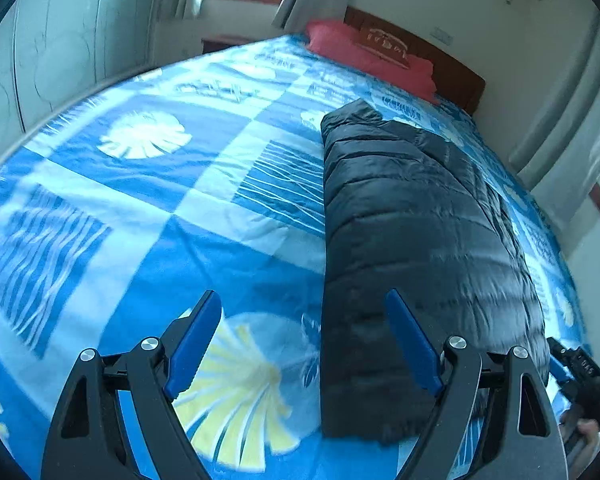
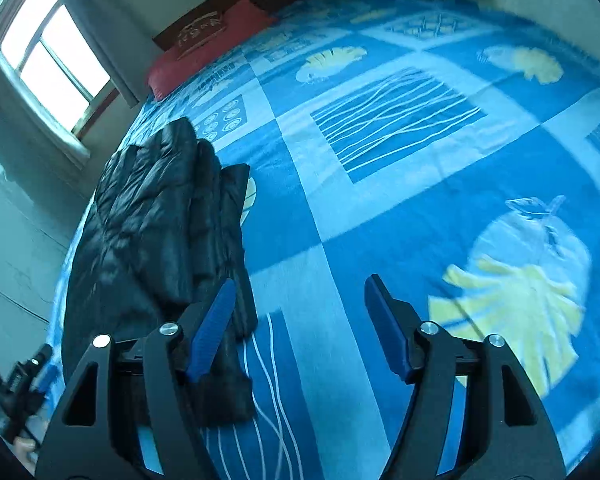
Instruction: Fold large clothes
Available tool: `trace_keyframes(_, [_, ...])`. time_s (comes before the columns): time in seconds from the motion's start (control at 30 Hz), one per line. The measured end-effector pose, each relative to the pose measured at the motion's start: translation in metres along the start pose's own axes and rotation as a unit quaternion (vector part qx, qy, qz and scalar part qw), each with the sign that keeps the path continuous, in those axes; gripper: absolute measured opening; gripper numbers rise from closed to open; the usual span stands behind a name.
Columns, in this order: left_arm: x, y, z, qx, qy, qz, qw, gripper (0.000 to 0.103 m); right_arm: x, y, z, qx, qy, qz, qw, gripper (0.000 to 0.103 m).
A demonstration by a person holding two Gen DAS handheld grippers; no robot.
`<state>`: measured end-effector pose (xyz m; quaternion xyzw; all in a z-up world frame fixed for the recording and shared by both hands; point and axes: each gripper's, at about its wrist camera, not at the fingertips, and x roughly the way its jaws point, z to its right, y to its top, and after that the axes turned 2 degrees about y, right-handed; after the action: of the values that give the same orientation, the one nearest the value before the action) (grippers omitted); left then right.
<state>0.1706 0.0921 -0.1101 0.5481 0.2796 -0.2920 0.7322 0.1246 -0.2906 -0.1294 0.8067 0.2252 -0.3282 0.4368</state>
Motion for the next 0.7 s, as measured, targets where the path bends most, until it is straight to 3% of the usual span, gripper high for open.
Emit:
trace_keyframes(0.33, [-0.051,-0.034,0.023,0.035,0.025,0.03,0.9986,0.083,-0.055,-0.044,-0.036,-0.076,-0.012,0.033,0.996,0.074])
trace_keyframes(0.4, [-0.061,-0.038,0.03,0.047,0.033,0.038,0.9976,0.083,-0.064,-0.048,-0.043,-0.088,-0.014,0.042,0.995,0.081])
trace_keyframes(0.7, [-0.095,-0.052,0.057,0.083,0.041,0.064,0.9936,0.084,-0.108,-0.06,-0.084,-0.142,-0.009,0.092,0.986,0.082])
